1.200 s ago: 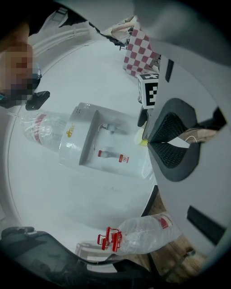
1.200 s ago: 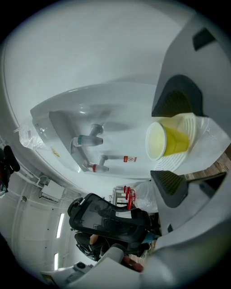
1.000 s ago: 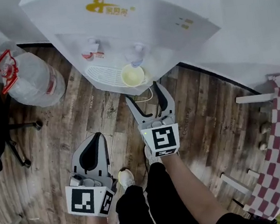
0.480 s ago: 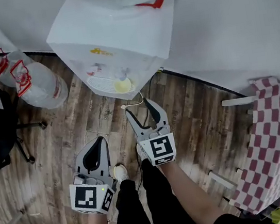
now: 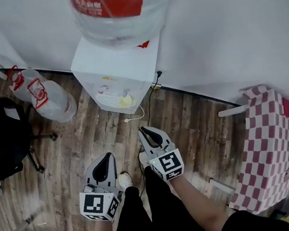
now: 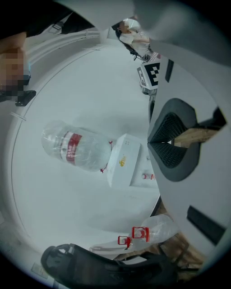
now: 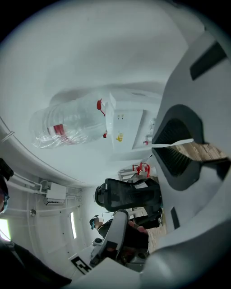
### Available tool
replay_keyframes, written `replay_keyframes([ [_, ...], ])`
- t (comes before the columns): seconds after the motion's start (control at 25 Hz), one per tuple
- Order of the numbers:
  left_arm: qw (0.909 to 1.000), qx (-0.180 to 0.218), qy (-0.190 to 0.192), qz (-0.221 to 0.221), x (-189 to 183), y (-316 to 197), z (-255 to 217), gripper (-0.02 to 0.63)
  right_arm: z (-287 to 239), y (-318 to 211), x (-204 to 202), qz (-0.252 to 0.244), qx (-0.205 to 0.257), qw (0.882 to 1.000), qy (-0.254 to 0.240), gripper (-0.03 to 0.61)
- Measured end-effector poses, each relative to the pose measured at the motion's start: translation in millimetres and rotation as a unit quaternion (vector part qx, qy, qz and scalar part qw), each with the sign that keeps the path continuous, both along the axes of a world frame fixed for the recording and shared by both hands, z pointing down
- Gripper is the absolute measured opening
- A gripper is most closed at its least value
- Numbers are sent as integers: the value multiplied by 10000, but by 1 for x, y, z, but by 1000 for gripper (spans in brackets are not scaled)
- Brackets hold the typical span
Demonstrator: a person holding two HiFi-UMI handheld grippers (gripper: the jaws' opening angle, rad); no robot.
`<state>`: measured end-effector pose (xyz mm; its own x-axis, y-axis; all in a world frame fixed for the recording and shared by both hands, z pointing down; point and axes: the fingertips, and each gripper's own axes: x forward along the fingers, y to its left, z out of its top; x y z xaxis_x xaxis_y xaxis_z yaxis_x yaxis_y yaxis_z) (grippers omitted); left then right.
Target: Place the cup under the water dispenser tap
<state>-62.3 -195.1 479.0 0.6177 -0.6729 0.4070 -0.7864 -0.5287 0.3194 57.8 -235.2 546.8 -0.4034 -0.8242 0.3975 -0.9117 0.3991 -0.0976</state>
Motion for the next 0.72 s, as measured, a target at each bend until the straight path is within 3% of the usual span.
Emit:
replay_keyframes([
  [0.16, 9998, 145, -65, 97, -9, 20, -43, 14, -46, 37, 2, -205, -157, 9996, -141, 26],
  [0.36, 9987, 446, 61, 230, -28, 47, -93, 14, -121, 84, 5, -177, 81, 9994, -269, 23],
  [0.6, 9969, 625, 99, 477, -49, 87, -117, 14, -187, 143, 1, 240, 273, 9929, -1129, 21],
  [0.72, 9962, 637, 99, 578, -53, 106, -120, 14, -205, 170, -2, 306, 348, 9915, -1214, 21],
])
